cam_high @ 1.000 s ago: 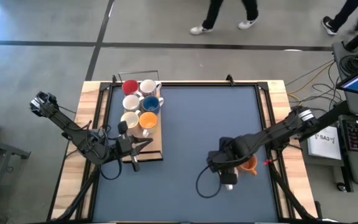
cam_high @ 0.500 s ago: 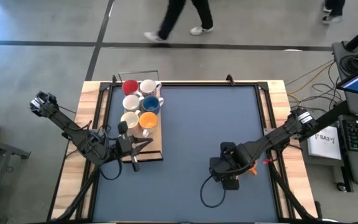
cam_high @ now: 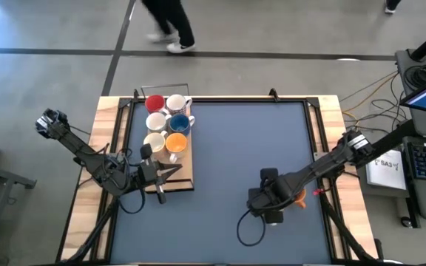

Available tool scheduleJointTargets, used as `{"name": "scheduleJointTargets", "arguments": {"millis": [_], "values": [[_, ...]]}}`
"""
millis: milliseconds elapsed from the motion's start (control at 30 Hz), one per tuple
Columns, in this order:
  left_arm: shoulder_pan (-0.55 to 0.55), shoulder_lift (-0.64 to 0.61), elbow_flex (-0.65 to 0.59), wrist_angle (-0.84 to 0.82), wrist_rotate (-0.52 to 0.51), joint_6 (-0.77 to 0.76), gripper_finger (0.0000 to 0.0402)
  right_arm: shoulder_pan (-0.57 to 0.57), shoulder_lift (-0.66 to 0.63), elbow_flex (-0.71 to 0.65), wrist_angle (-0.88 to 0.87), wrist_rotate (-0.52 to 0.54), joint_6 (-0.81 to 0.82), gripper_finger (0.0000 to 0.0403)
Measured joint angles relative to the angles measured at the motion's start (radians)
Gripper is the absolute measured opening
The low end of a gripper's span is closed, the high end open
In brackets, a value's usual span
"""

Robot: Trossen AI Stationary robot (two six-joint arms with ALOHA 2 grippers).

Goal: Place coffee mugs
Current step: Put the gray patterned mug on the shelf

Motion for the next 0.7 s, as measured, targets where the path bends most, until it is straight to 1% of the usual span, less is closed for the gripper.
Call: {"name": "scheduleJointTargets", "arguments": {"millis": [100,167,333,367,500,700], "values": [[0.0,0.0,0.0,0.001,0.0,0.0,0.0,0.0,0.004,-0.024,0.012,0.0,-0.01,0.0127],[0.0,0.0,0.0,0.002,0.0,0.0,0.0,-0.007,0.005,-0.028,0.02,-0.001,-0.011,0.0109],[0.0,0.0,0.0,0.003,0.0,0.0,0.0,-0.022,0.004,-0.028,0.023,-0.015,-0.014,0.0028],[0.0,0.0,0.0,0.003,0.0,0.0,0.0,-0.023,0.002,-0.027,0.03,-0.02,-0.012,0.0021],[0.0,0.0,0.0,0.003,0.0,0.0,0.0,-0.031,-0.006,-0.027,0.03,-0.041,0.017,0.0015],[0.0,0.0,0.0,0.003,0.0,0.0,0.0,-0.055,-0.07,-0.007,0.029,-0.02,0.08,0.0012]]}}
